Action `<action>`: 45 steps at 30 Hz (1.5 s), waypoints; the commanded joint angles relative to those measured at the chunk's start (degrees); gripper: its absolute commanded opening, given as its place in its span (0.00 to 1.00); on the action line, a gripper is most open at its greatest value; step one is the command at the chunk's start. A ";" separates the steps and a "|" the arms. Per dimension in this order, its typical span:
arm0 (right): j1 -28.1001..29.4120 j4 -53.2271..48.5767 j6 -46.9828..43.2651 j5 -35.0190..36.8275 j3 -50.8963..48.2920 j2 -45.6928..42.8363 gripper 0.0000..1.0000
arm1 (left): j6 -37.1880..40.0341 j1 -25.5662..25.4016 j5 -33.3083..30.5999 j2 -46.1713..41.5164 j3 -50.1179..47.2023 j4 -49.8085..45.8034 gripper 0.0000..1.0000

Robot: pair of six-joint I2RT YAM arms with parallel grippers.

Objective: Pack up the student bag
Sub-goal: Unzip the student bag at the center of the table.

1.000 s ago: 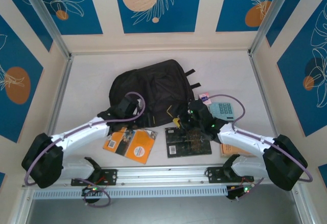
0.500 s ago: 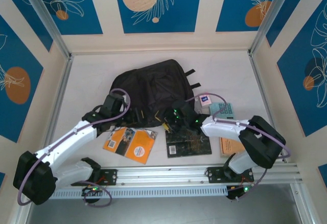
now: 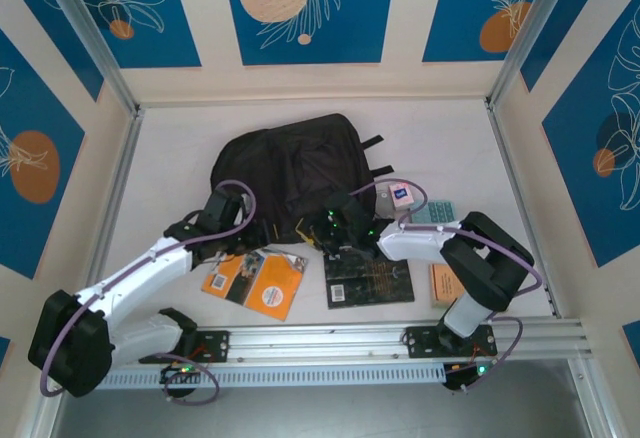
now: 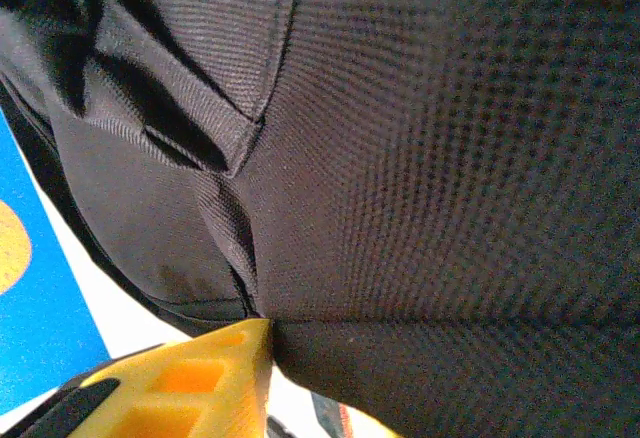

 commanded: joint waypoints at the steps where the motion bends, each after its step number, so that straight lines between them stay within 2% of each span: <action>1: 0.58 2.00 -0.72 2.32 -0.22 0.47 0.16 | -1.04 2.57 1.03 -1.37 2.74 -2.14 0.54; 4: 0.90 2.88 -0.92 3.43 -0.76 0.47 0.12 | -3.41 4.45 2.24 -1.75 4.62 -2.51 0.56; 8: 1.67 4.71 -1.05 5.06 -1.50 0.65 0.06 | -6.97 4.56 -1.97 -0.08 8.40 -5.52 0.59; 16: 2.75 5.39 -2.26 6.96 -1.41 1.25 0.00 | -11.06 4.51 -1.14 11.73 14.63 -9.00 0.54; 20: 2.97 5.84 -2.46 7.32 -1.35 1.57 0.00 | -11.85 4.21 0.47 15.94 14.35 -6.57 0.53; 25: 3.23 6.37 -2.89 7.42 -1.43 1.80 0.00 | -10.91 4.07 -1.20 18.27 14.25 -6.32 0.52; 29: 3.32 6.45 -3.15 7.41 -1.64 1.62 0.00 | -8.74 4.40 -2.85 16.97 14.75 -8.06 0.51; 35: 3.40 6.01 -3.61 7.49 -1.85 1.36 0.00 | -4.36 5.37 -11.00 13.71 17.28 -15.40 0.52; 38: 3.58 6.19 -3.61 7.49 -1.86 1.45 0.00 | -3.63 5.73 -13.07 13.62 18.33 -17.45 0.52; 45: 3.71 6.18 -3.86 7.31 -1.94 1.47 0.00 | -2.59 5.76 -11.21 14.43 18.55 -15.65 0.48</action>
